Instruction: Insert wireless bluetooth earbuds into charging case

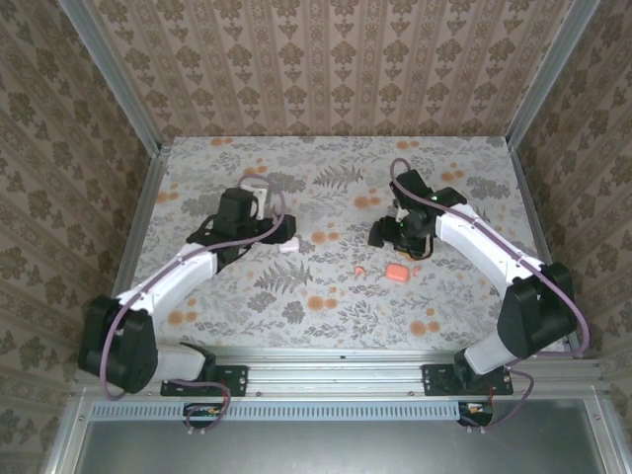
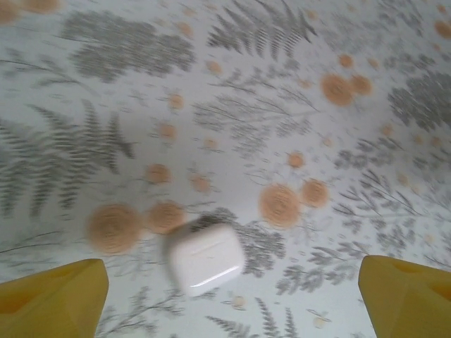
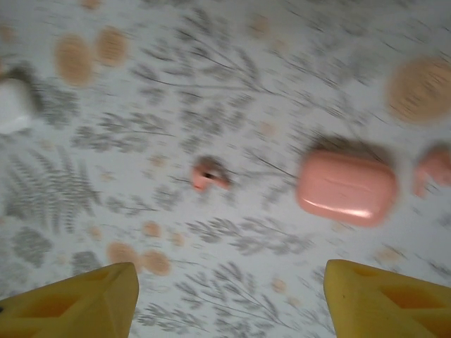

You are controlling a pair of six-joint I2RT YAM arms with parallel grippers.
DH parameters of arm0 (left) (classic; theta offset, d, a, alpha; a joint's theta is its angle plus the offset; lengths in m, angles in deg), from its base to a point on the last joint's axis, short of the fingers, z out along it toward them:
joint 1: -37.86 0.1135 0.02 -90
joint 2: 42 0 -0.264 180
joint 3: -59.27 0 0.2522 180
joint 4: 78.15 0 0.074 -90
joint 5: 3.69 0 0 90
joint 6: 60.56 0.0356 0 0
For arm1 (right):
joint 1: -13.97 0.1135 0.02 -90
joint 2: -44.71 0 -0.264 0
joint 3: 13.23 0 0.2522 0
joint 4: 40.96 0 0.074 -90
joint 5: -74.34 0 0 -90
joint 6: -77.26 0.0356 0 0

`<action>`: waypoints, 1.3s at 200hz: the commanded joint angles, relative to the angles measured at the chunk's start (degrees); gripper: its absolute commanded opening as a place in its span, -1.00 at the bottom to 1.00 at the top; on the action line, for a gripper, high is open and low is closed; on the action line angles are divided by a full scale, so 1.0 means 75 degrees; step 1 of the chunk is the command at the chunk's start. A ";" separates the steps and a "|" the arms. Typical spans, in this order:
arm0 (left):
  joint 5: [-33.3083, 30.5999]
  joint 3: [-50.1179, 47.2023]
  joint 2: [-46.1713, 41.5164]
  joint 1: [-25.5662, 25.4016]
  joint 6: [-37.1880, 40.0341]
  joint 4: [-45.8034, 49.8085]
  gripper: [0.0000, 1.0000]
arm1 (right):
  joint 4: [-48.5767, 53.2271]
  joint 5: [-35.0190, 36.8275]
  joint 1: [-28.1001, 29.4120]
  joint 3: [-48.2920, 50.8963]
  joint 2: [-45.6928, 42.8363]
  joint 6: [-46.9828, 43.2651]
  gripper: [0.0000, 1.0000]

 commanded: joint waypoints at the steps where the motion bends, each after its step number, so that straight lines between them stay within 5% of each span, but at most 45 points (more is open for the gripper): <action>1: 0.0535 0.0662 0.0562 -0.0382 0.0026 0.0777 0.83 | 0.0893 0.0885 -0.0199 0.0539 -0.0276 0.0435 0.51; 48: 0.0354 0.1977 0.1795 -0.0899 0.0157 0.1572 0.82 | -0.0073 0.0614 -0.0833 0.1286 -0.0464 0.0483 0.63; 108: 0.0034 0.2765 0.2447 -0.0995 0.0011 0.2038 0.80 | -0.1331 -0.0122 -0.0680 0.1674 0.0068 0.0970 0.62; 260: -0.0265 0.2660 0.2272 -0.1102 -0.0207 0.1729 0.81 | -0.0984 0.0633 -0.0198 0.1274 0.1536 0.0243 0.61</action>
